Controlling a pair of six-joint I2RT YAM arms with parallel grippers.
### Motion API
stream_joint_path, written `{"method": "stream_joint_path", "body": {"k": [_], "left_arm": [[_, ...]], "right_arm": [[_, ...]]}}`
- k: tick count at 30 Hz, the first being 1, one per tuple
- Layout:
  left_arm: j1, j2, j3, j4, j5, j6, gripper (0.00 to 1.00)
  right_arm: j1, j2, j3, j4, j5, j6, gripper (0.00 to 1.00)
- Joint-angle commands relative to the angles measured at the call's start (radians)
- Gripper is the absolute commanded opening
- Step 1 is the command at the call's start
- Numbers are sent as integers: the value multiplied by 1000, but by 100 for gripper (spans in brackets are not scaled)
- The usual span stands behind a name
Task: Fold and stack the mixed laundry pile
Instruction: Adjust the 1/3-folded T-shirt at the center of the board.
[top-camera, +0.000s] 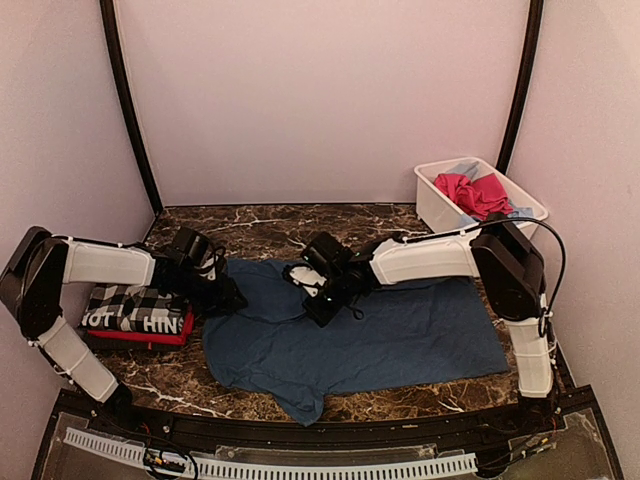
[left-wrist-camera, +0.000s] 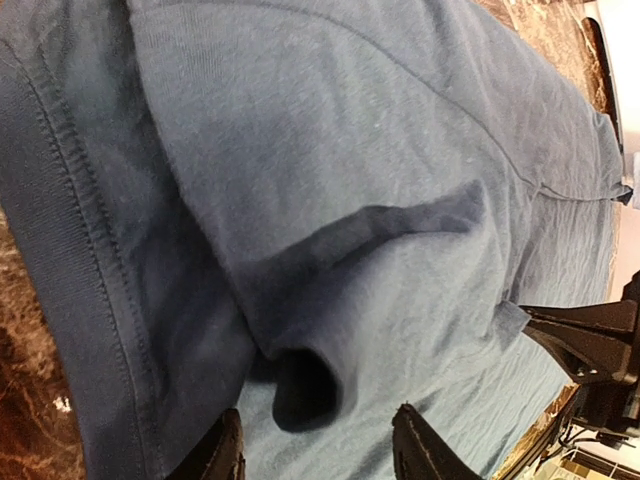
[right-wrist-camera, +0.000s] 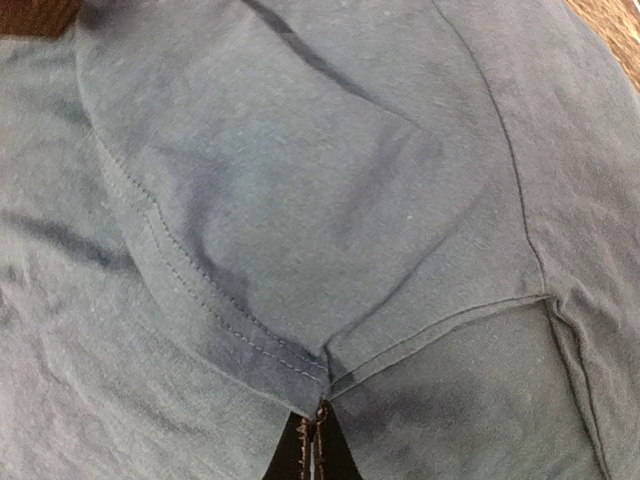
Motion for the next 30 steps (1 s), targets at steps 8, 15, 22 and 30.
{"method": "stream_joint_path", "body": {"k": [8, 15, 22, 30], "left_arm": [[-21, 41, -11, 117, 91, 8, 51], [-35, 68, -16, 139, 112, 8, 52], [-81, 18, -69, 132, 98, -34, 52], [-113, -73, -182, 235, 62, -141, 54]], "right_arm": [[-48, -54, -37, 47, -25, 12, 0], [-64, -39, -39, 51, -32, 22, 0], [-82, -37, -44, 54, -54, 24, 0], [-83, -25, -29, 59, -77, 35, 0]]}}
